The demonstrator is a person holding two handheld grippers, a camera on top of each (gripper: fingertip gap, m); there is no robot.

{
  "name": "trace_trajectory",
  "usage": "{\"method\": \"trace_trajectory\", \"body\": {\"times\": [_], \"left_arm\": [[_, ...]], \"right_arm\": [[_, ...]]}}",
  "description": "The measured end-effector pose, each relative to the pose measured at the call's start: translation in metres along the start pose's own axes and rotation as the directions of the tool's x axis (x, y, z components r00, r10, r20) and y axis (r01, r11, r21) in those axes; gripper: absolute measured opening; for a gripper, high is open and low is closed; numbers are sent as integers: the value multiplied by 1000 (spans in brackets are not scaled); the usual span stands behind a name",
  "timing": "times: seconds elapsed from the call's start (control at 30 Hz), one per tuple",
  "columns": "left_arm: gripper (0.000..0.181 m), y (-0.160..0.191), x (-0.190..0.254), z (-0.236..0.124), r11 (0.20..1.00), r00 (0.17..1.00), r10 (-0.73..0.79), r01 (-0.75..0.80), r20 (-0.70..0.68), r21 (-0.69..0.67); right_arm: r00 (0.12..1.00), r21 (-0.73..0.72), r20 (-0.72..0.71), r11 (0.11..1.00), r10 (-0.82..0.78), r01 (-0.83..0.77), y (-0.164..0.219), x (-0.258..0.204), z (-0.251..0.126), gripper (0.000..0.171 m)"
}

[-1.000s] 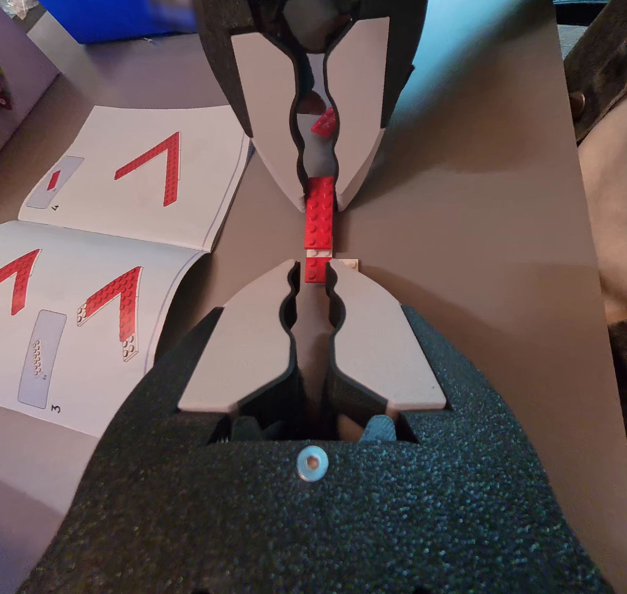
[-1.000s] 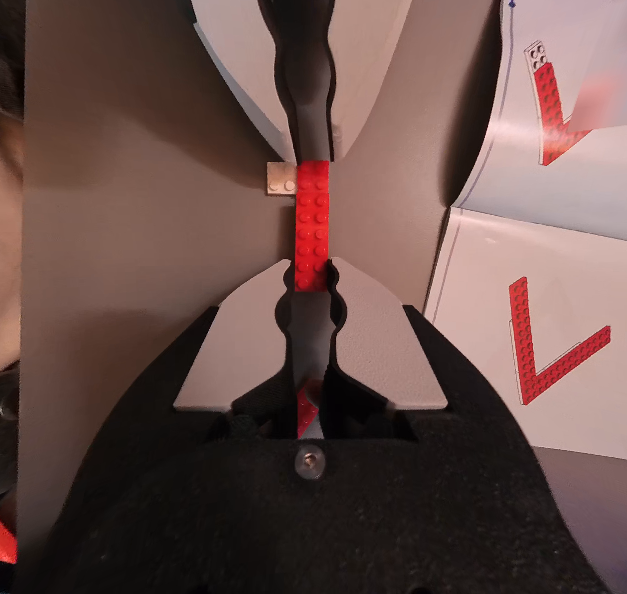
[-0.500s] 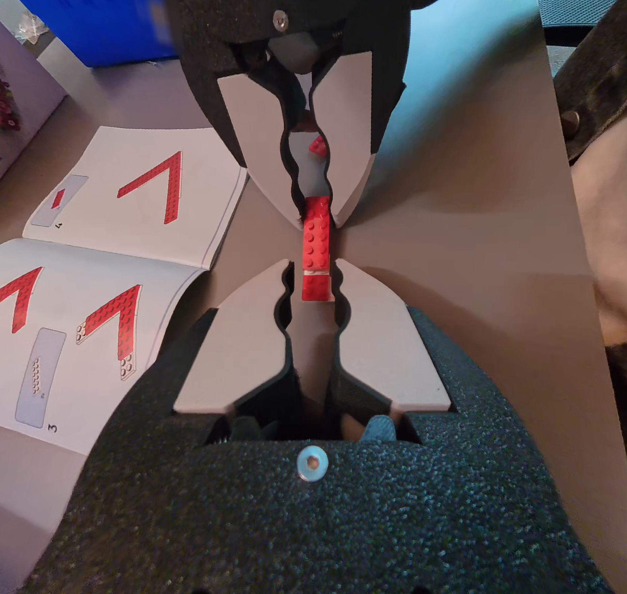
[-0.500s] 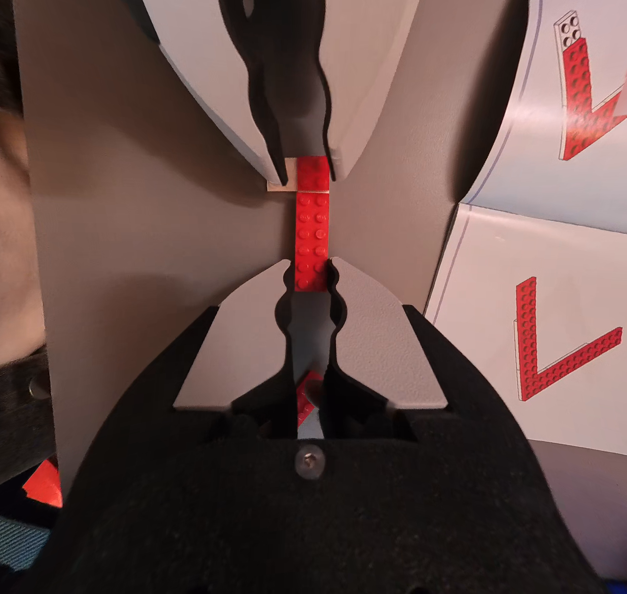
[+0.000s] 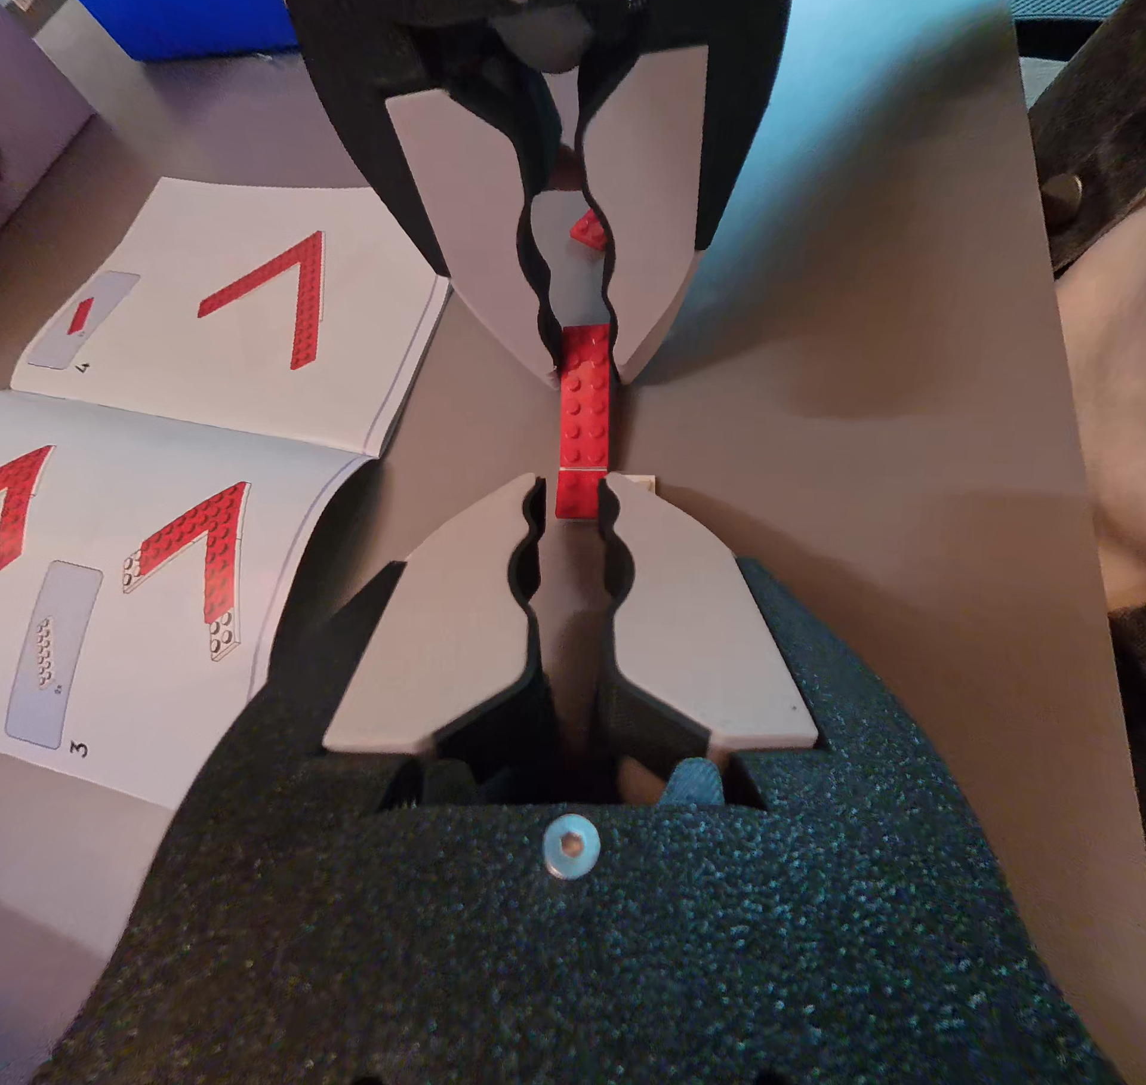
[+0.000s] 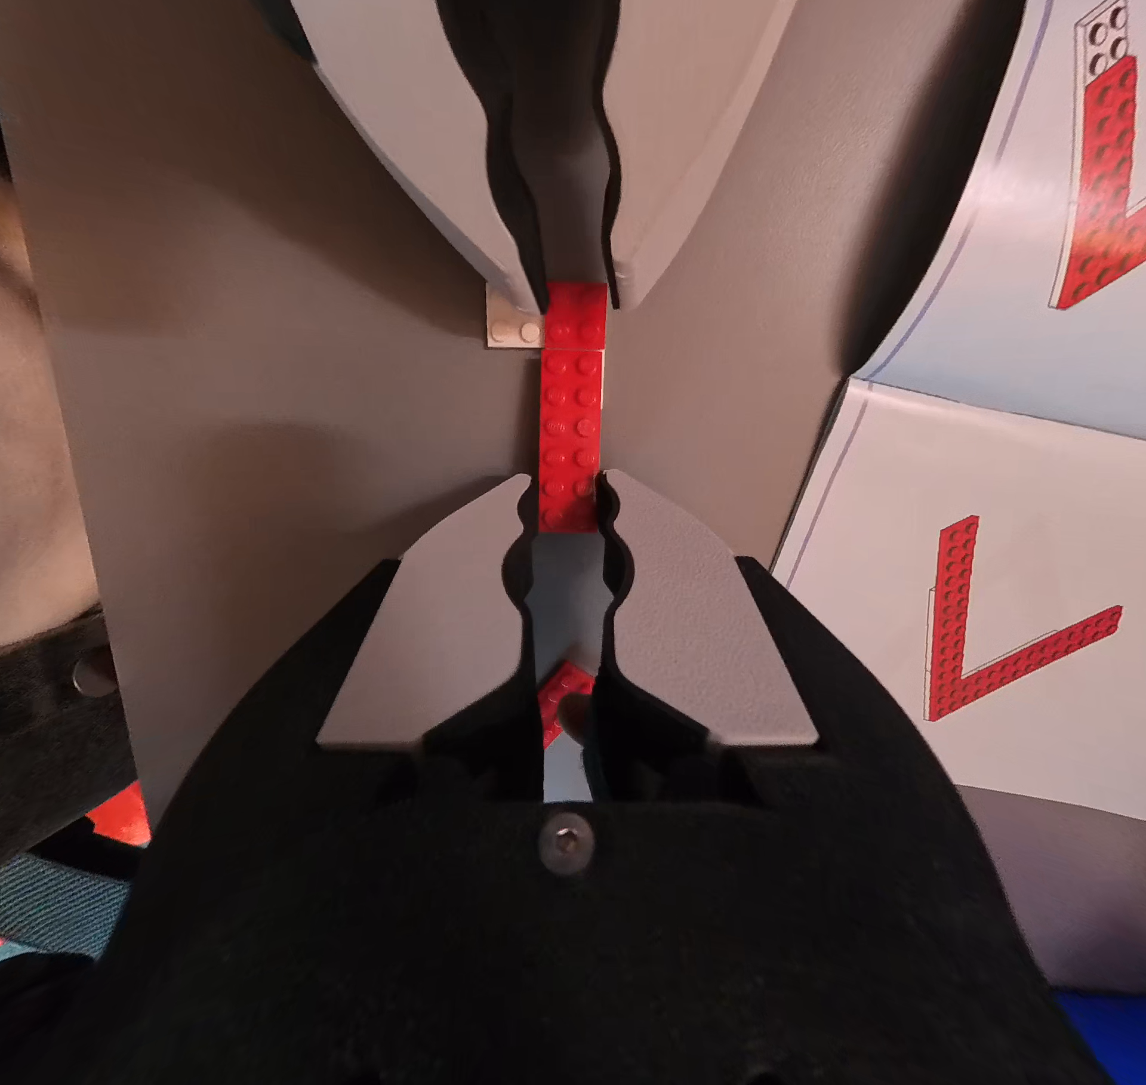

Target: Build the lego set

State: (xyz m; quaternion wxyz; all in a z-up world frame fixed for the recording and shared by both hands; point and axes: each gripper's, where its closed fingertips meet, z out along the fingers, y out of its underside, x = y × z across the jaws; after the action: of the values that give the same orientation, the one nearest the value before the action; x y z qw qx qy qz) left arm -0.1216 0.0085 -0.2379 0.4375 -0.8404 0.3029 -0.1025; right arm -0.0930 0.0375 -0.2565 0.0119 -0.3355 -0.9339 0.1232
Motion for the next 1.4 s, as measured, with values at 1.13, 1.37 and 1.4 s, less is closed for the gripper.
{"method": "trace_trajectory", "body": {"times": [1.13,1.37,1.4], "left_arm": [[0,-2,2,13,1000,1000,11,-11,9,-29],[0,0,2,13,999,1000,10,-10,5,-38],[0,0,2,13,999,1000,10,-10,5,-38]], "right_arm": [[1000,-90,-19,996,21,-22,1,-1,0,18],[997,-25,0,997,79,-79,5,-2,-4,28],[996,1,0,996,94,-94,4,-1,-6,28]]}}
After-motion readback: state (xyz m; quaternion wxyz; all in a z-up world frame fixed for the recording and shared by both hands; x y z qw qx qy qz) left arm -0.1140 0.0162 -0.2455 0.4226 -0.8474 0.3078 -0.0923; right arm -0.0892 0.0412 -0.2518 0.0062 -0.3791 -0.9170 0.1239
